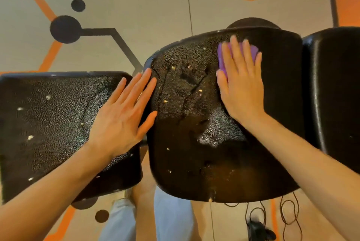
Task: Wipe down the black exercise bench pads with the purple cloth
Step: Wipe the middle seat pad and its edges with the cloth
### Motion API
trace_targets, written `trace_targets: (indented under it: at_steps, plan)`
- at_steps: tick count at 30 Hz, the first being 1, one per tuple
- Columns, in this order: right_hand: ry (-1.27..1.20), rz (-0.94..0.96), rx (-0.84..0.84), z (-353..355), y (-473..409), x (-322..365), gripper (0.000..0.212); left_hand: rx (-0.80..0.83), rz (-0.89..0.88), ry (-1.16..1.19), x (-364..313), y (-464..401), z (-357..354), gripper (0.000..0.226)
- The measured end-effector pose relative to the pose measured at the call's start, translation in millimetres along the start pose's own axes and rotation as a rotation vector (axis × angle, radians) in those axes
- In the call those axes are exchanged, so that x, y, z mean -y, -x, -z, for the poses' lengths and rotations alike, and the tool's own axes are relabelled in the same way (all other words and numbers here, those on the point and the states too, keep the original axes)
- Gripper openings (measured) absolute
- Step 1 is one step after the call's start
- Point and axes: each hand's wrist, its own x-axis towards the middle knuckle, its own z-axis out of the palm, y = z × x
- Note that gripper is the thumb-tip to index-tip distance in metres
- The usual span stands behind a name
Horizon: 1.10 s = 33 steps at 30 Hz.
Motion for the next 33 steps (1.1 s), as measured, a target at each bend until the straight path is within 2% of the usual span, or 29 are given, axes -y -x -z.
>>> trace_targets:
  at_steps: [2,3,4,7,9,10,12,14,15,16,18,20,21,22,24,25,26,27,29,31,32,33]
  plan:
    - [-0.051,-0.136,-0.069,1.3,-37.3,9.6,0.054,-0.006,0.007,-0.001,-0.1,1.7,-1.2,0.068]
    - [-0.068,-0.146,-0.081,-3.1,-30.0,14.7,0.054,-0.007,0.007,0.000,-0.5,2.0,-1.4,0.068]
    - [-0.061,-0.104,-0.062,-5.8,-7.0,18.9,0.054,-0.007,0.004,0.003,-0.8,1.6,-0.9,0.068]
    - [-0.027,0.132,0.134,-2.9,93.9,23.1,0.054,-0.005,0.003,0.019,0.0,0.6,1.2,0.068]
    - [-0.035,0.218,0.168,-4.1,93.4,11.2,0.055,-0.007,0.012,0.027,-0.4,1.3,1.9,0.067]
    - [-0.041,0.206,0.119,-4.9,66.4,7.5,0.055,-0.008,0.008,0.028,-0.5,0.9,1.7,0.067]
    - [-0.033,0.072,-0.021,-4.3,-3.5,13.4,0.055,-0.009,0.001,0.033,-0.4,0.2,0.8,0.067]
    - [-0.061,-0.146,-0.135,-2.7,-51.8,29.7,0.056,-0.014,0.004,0.030,-0.6,-0.1,-0.5,0.067]
    - [-0.094,-0.225,-0.148,-5.7,-54.9,43.6,0.056,-0.012,0.006,0.022,-0.8,0.2,-0.6,0.067]
    - [-0.111,-0.210,-0.131,-9.5,-47.2,58.0,0.057,-0.012,0.008,0.014,-1.1,0.6,-0.6,0.066]
    - [-0.086,0.054,-0.048,-13.3,-16.4,79.2,0.057,-0.012,0.010,0.009,-1.1,0.4,0.3,0.066]
    - [0.018,0.313,0.003,-10.3,-4.7,62.5,0.056,-0.004,0.011,0.014,-0.7,1.5,1.6,0.066]
    - [0.081,0.307,0.002,-6.8,-10.4,41.6,0.056,-0.003,0.011,0.017,-0.6,1.4,1.6,0.066]
    - [0.101,0.195,-0.015,-4.1,-18.5,19.9,0.055,-0.003,0.009,0.017,-0.7,1.3,1.4,0.066]
    - [0.015,-0.191,-0.073,3.5,-31.1,-11.2,0.055,-0.007,0.004,0.019,-0.7,0.7,1.0,0.066]
    - [-0.017,-0.333,-0.106,4.4,-32.9,-6.8,0.055,-0.011,0.004,0.022,-0.5,0.1,0.6,0.066]
    - [-0.036,-0.393,-0.148,1.9,-32.1,13.5,0.055,-0.013,0.002,0.021,-0.3,-0.3,0.2,0.066]
    - [-0.052,-0.346,-0.172,-4.6,-29.4,40.9,0.056,-0.012,0.002,0.014,-0.2,0.2,0.0,0.066]
    - [-0.070,-0.031,-0.117,-16.1,-21.1,89.5,0.056,-0.012,0.008,0.011,0.0,1.2,-1.2,0.065]
    - [-0.045,0.227,-0.028,-14.2,-17.5,86.4,0.055,-0.028,0.000,0.032,0.9,0.6,-1.7,0.063]
    - [-0.022,0.249,-0.016,-10.6,-18.2,67.7,0.055,-0.039,-0.006,0.042,2.2,0.9,-0.8,0.063]
    - [-0.003,0.195,-0.021,-7.7,-16.9,45.6,0.054,-0.050,-0.007,0.049,4.4,2.0,1.0,0.063]
